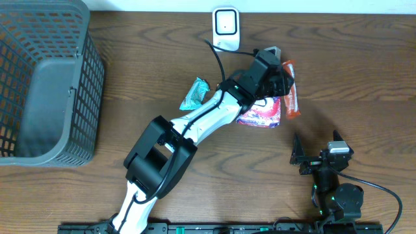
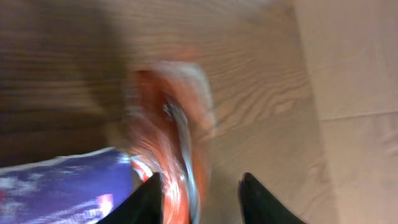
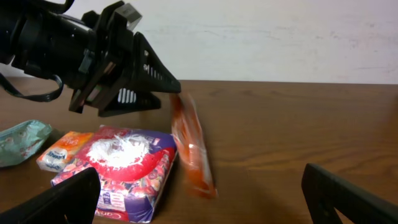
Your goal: Scan the item barcode
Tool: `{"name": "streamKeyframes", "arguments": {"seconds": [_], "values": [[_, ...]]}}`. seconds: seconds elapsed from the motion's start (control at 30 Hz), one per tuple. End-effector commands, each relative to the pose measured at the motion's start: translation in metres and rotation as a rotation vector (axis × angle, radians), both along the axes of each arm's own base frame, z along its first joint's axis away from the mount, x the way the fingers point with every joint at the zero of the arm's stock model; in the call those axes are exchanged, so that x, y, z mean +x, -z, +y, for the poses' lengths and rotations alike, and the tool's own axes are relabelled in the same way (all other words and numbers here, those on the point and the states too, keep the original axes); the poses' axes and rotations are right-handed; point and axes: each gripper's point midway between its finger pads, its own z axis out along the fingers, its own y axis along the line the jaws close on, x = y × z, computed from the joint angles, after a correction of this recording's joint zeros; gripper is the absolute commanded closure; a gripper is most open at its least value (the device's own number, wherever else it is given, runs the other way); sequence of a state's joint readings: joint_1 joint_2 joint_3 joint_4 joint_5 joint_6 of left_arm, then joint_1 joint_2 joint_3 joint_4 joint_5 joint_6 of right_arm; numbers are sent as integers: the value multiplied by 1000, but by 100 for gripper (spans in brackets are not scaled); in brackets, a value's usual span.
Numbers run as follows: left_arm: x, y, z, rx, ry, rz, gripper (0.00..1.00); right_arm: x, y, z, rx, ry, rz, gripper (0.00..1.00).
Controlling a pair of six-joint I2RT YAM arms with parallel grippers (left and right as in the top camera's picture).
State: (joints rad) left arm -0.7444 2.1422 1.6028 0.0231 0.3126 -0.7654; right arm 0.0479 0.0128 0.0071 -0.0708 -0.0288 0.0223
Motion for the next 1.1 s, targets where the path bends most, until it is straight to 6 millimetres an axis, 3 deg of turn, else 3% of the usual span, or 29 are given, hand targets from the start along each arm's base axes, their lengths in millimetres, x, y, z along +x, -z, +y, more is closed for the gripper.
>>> {"name": "streamKeyframes", "arguments": {"seconds": [0.0,0.13,0.2,0.37,0.5,0.63,0.83,0.9,0.97,1.07], "values": [[-1,-4,-1,-18,56,-10,55,0,1,-2,14,12,2,1],[-3,-23,0,-70,98,-11,55,0,1,-2,14,12,3,1],[2,-42,8,-97,94,-30,54,0,1,-2,14,12,2,1],[17,-93,54,-97,35,-81,49,0,1,-2,14,12,2,1],[17,-125,116,2,1,-124,45,0,1,-2,14,12,3,1],[8,-141,194,140,-128,-88,27,0,1,-2,14,12,3,1],[-20,-149,322,371,-442,21,13,0,1,-2,14,12,2,1],[-31,-150,355,430,-525,52,5,0,1,-2,14,12,2,1],[-43,-147,388,503,-609,92,4,0,1,-2,14,12,3,1],[-61,-139,418,563,-671,172,2,0,1,-2,14,12,3,1]]}}
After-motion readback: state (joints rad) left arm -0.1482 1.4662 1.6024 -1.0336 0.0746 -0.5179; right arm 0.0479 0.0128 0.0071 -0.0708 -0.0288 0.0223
